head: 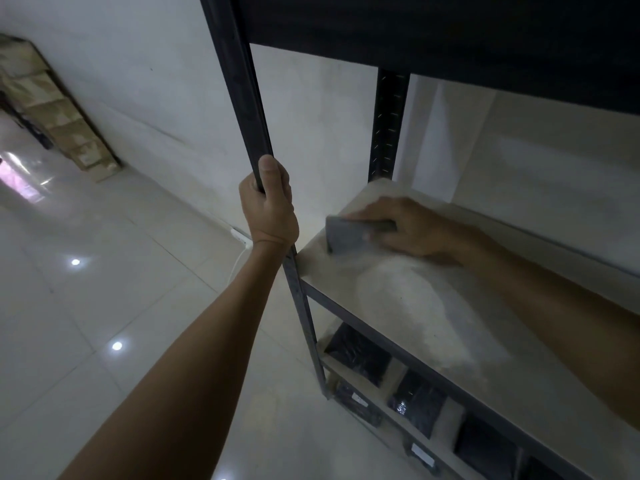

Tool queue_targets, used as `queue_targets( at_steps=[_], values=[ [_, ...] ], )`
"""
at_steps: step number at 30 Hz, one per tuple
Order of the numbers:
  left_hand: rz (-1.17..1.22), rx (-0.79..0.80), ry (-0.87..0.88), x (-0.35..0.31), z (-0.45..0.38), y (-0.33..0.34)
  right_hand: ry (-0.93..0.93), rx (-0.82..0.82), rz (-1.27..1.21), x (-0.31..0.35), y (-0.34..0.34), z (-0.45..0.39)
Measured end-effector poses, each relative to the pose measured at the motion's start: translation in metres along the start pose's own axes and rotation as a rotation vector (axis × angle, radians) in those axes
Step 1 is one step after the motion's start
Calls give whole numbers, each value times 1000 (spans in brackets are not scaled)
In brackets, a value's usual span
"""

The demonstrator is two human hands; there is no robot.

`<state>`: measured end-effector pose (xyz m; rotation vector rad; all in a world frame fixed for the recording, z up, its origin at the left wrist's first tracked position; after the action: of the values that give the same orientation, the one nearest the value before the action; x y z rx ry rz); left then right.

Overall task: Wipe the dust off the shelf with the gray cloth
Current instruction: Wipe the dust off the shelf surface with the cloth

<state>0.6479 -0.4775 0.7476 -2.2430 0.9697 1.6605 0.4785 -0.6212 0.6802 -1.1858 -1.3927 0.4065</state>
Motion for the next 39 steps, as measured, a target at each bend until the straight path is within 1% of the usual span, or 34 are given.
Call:
queue_targets(
  at_steps=[2, 4, 6, 8, 11, 14, 16, 17, 19, 20, 21, 23, 25, 28, 31, 34, 36, 37, 39],
  values=[
    [0, 3, 0, -3, 0, 1, 12, -98, 67, -10, -12, -26],
    [6, 8, -1, -4, 1, 1, 85, -138, 125, -22, -9, -46],
    [6, 11, 12, -5, 2, 1, 121, -102, 156, -27, 7, -51],
    [29, 14, 19, -5, 2, 1, 97, -79, 147, -22, 19, -41],
    [33, 12, 12, -5, 2, 0, 60, 2, 29, -6, 27, -9],
    [36, 21, 16, -6, 3, 0, 25, 128, -124, 18, 31, 20],
    [40, 23, 17, -7, 3, 0, -16, 155, -140, 27, 24, 29],
    [41, 22, 11, -6, 3, 0, 7, 114, -134, 24, 13, 28],
    [26, 20, 4, -4, 2, 0, 85, -52, -132, 4, -14, 23],
    [20, 13, 8, -2, 1, -1, 134, -131, -102, -12, -27, 20],
    [22, 3, 8, -1, 1, -2, 176, -178, -15, -28, -37, 17],
    [32, 0, 7, 0, 0, -1, 237, -169, 147, -56, -41, 16],
    [37, 7, 12, 1, 0, -1, 300, -138, 212, -70, -28, 23],
    [29, 2, 6, 1, -1, -2, 303, -137, 141, -55, -9, 38],
    [36, 12, 4, 2, -1, -1, 214, -110, 120, -25, 1, 59],
    [37, 15, 9, 4, -2, -2, 175, -18, 58, 13, 8, 87],
    [41, 20, 7, 4, -3, -3, 184, 19, 6, 25, 6, 96],
    [45, 23, 5, 5, -3, -3, 212, -10, -13, 26, 0, 96],
    [56, 32, 4, 5, -4, -3, 279, -154, -12, 12, -23, 91]
  ],
)
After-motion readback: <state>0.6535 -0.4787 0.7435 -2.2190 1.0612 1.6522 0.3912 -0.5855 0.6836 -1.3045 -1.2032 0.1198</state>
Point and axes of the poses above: each hand's wrist, its own z-axis away from the middle knuckle, its own y-axis out of the palm, x = y × z, the point moved 3 cm from there along -z, towards the middle knuckle, and after that the axes turned 6 degrees about -x, right-handed, at the moved point
